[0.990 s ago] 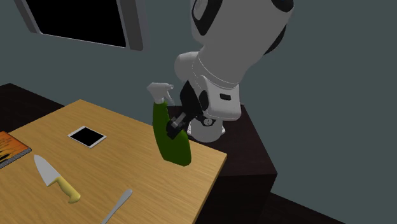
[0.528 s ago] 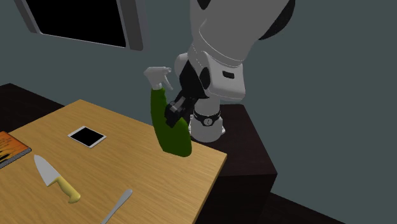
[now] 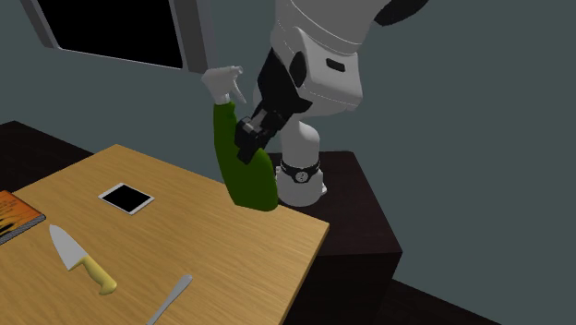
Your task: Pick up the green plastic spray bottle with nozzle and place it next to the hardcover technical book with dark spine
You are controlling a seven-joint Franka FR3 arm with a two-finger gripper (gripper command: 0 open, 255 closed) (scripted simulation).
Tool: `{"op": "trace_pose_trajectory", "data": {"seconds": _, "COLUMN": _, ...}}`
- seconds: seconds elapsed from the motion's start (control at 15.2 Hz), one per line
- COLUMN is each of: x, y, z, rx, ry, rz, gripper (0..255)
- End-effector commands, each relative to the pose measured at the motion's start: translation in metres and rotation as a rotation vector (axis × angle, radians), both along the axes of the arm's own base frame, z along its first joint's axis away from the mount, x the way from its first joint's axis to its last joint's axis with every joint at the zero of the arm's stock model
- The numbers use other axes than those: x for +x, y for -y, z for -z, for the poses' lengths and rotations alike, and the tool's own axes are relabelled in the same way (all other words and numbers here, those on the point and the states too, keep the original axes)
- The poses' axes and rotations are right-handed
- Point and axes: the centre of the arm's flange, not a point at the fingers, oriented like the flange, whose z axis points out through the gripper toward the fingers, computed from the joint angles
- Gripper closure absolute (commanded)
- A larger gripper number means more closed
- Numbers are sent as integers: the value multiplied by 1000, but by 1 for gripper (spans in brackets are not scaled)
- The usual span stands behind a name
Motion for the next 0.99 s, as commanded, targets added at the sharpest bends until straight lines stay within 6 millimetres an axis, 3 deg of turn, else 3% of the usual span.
{"op": "trace_pose_trajectory", "data": {"seconds": 0.0, "x": 0, "y": 0, "z": -10, "rx": 0, "ry": 0, "rz": 0, "gripper": 255}}
{"op": "trace_pose_trajectory", "data": {"seconds": 0.92, "x": 0, "y": 0, "z": -84, "rx": 0, "ry": 0, "rz": 0, "gripper": 255}}
